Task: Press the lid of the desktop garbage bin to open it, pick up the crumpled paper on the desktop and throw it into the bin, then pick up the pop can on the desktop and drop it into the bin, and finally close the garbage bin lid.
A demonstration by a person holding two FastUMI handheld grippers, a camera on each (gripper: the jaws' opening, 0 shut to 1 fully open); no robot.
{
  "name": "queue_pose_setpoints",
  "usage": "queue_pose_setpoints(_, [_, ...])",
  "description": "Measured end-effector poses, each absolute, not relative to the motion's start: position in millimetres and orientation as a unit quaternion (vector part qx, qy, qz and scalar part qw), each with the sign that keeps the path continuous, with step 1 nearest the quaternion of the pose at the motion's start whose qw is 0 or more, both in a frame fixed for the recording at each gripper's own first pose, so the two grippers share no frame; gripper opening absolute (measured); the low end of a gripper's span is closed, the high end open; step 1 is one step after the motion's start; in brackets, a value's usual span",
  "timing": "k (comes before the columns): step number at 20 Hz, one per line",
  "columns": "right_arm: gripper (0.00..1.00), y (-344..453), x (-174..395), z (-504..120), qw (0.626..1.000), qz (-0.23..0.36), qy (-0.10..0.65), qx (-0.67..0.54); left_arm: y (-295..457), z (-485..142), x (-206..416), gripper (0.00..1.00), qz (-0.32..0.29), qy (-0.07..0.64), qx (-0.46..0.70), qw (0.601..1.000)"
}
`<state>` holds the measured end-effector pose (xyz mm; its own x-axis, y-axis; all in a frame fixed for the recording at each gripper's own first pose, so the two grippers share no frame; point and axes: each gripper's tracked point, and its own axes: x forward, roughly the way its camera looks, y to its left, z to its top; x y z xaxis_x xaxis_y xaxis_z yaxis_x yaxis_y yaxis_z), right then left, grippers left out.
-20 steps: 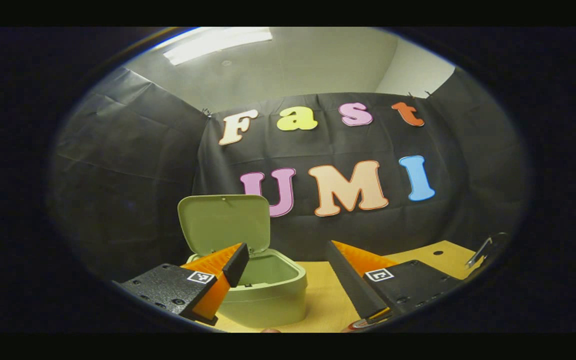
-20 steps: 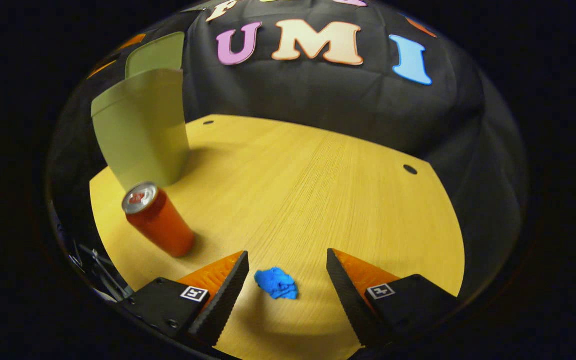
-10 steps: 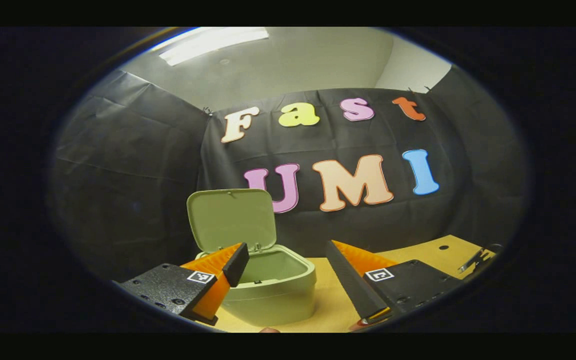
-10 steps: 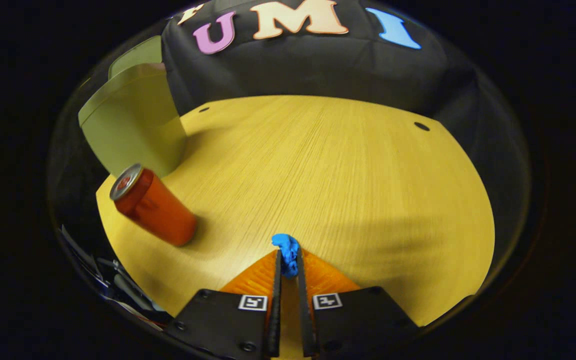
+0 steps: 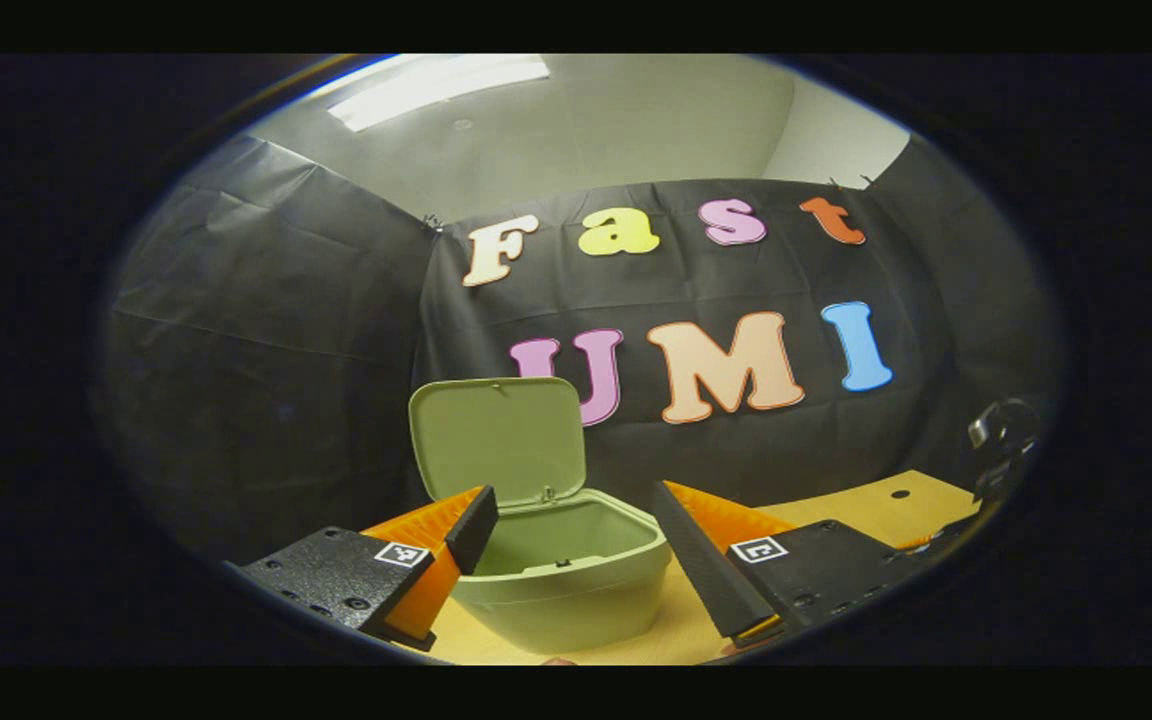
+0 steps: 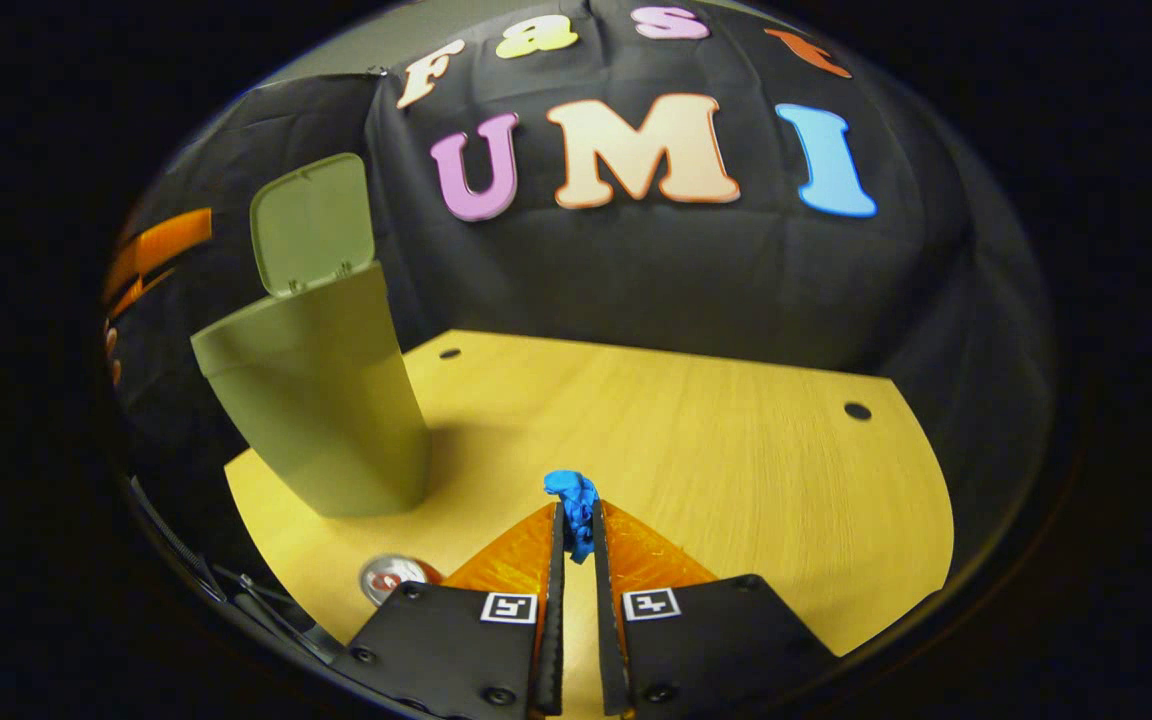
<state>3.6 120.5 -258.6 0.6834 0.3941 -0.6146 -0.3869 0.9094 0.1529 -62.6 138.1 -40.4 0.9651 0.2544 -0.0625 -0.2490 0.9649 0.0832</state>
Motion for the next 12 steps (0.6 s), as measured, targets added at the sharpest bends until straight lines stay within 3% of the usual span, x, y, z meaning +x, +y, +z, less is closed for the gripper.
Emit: queue_pose_setpoints(12, [0.16, 259, 42, -144, 0.925, 0.324, 0.198, 0.019, 198, -49, -94, 0.96, 0.142, 0.054, 0.046, 0.987])
